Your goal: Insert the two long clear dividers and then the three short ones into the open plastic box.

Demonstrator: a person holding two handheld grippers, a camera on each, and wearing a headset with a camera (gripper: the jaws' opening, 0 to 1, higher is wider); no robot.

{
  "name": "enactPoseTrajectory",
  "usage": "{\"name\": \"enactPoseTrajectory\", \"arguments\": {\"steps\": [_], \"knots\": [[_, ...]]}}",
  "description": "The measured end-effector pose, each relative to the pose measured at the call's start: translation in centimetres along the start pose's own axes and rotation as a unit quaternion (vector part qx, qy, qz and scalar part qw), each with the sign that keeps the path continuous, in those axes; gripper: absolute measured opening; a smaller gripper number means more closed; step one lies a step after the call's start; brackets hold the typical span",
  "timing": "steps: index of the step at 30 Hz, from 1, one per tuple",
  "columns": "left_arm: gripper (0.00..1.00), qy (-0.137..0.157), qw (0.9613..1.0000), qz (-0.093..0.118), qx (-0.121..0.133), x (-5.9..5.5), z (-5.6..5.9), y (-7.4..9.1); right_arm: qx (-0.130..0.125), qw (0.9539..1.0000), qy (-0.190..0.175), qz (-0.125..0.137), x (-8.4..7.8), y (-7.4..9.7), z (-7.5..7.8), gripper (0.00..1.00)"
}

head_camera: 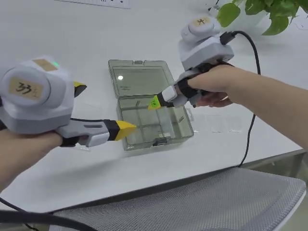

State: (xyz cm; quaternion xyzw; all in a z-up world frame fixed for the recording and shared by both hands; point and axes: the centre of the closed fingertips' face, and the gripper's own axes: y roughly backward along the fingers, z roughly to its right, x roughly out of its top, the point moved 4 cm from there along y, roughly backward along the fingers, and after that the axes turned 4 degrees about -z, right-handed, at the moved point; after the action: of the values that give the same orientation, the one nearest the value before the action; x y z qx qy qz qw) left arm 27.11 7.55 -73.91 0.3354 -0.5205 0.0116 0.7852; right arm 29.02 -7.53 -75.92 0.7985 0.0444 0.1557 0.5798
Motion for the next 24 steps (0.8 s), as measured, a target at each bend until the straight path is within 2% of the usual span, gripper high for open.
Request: {"name": "enactPoseTrajectory", "arguments": {"steps": [2, 4, 5, 7, 8, 9, 11, 14, 16, 17, 19, 20, 24], "knots": [[0.86, 0.000, 1.0000, -0.001, 0.002, 0.0, 0.0, 0.1, -0.001, 0.9999, 0.008, 0.015, -0.1, 0.6, -0.3, 0.42], [0.86, 0.000, 1.0000, -0.001, 0.003, -0.1, 0.0, 0.2, -0.003, 0.9988, 0.027, 0.041, 0.1, 1.2, -0.7, 0.47], [0.86, 0.000, 1.0000, -0.001, 0.004, -0.1, 0.0, 0.3, -0.008, 0.9989, 0.025, 0.039, 0.0, 1.3, -0.4, 0.50], [0.86, 0.000, 1.0000, -0.002, 0.005, -0.1, 0.0, 0.3, -0.011, 0.9970, 0.045, 0.062, 0.6, 1.3, -0.2, 0.59], [0.86, 0.000, 1.0000, -0.002, 0.005, -0.2, 0.0, 0.4, -0.014, 0.9974, 0.039, 0.059, 0.1, 1.6, -0.1, 0.62], [0.86, 0.001, 1.0000, -0.002, 0.006, -0.2, 0.0, 0.4, -0.007, 0.9957, 0.049, 0.078, 0.4, 1.7, -0.1, 0.65], [0.86, 0.003, 1.0000, -0.003, 0.006, -0.2, 0.1, 0.5, -0.011, 0.9961, 0.043, 0.076, 0.0, 1.9, 0.2, 0.73], [0.86, 0.012, 0.9999, 0.000, 0.006, -0.1, 0.3, 0.5, -0.020, 0.9939, 0.049, 0.097, 0.2, 1.9, 0.9, 0.85], [0.86, 0.014, 0.9999, 0.001, 0.008, 0.0, 0.4, 0.5, -0.019, 0.9933, 0.052, 0.101, -0.1, 2.1, 0.9, 0.88], [0.86, 0.016, 0.9998, -0.001, 0.009, 0.0, 0.4, 0.6, -0.013, 0.9917, 0.056, 0.115, 0.0, 2.2, 0.7, 0.91], [0.86, 0.020, 0.9997, 0.000, 0.011, 0.0, 0.5, 0.6, -0.014, 0.9917, 0.052, 0.117, -0.3, 2.5, 0.8, 0.94], [0.86, 0.021, 0.9997, 0.001, 0.013, 0.1, 0.5, 0.7, -0.008, 0.9901, 0.059, 0.127, -0.4, 2.7, 0.6, 0.95], [0.85, 0.025, 0.9995, 0.001, 0.021, 0.1, 0.7, 0.9, -0.007, 0.9887, 0.059, 0.138, -0.4, 3.1, 1.1, 0.97]]}}
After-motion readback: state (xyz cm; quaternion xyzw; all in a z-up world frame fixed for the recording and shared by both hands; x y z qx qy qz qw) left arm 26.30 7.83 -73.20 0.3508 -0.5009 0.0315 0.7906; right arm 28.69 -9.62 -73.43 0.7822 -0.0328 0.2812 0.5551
